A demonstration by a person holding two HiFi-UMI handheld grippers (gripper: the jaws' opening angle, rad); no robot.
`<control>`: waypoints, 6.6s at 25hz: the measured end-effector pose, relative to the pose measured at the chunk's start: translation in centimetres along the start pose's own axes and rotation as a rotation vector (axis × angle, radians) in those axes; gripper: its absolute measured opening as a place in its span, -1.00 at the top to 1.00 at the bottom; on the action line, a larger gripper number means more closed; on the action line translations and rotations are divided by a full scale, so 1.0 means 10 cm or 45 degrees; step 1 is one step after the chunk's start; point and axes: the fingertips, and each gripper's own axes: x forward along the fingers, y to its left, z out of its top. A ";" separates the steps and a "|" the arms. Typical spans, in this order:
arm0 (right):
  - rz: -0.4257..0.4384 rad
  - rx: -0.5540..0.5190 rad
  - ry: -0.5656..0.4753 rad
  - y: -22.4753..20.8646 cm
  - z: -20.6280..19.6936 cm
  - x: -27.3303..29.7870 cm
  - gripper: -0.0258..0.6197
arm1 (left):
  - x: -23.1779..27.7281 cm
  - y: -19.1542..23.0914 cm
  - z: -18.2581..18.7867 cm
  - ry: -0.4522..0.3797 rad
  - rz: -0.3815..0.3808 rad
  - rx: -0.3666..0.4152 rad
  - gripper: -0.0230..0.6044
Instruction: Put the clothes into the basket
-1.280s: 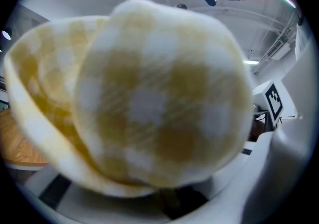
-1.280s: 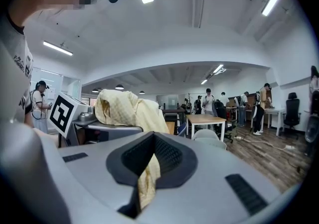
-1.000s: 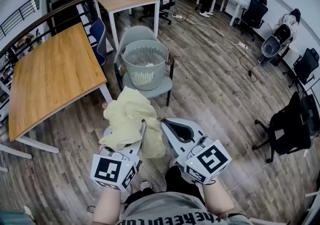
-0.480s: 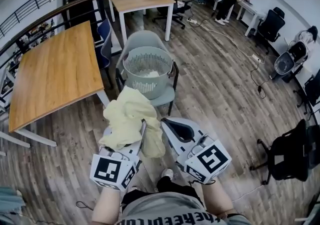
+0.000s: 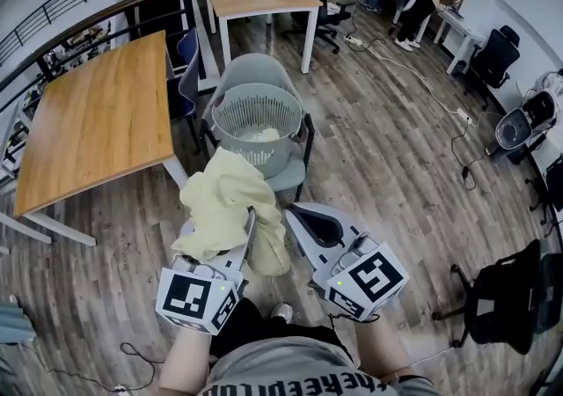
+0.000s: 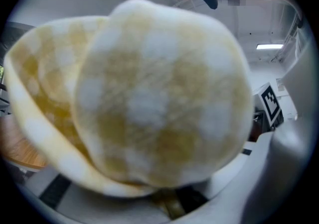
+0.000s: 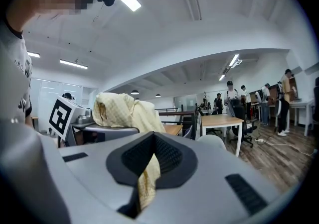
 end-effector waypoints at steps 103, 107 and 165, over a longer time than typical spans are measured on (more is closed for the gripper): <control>0.295 0.085 0.088 -3.29 0.03 2.45 0.89 | 3.48 1.76 0.13 0.034 0.362 -0.033 0.38; 0.301 0.110 0.093 -3.35 -0.03 2.49 0.89 | 3.54 1.77 0.05 0.060 0.370 -0.032 0.38; 0.077 0.374 0.477 -3.45 -1.48 3.52 0.89 | 4.11 2.67 -2.12 0.670 0.056 -0.237 0.33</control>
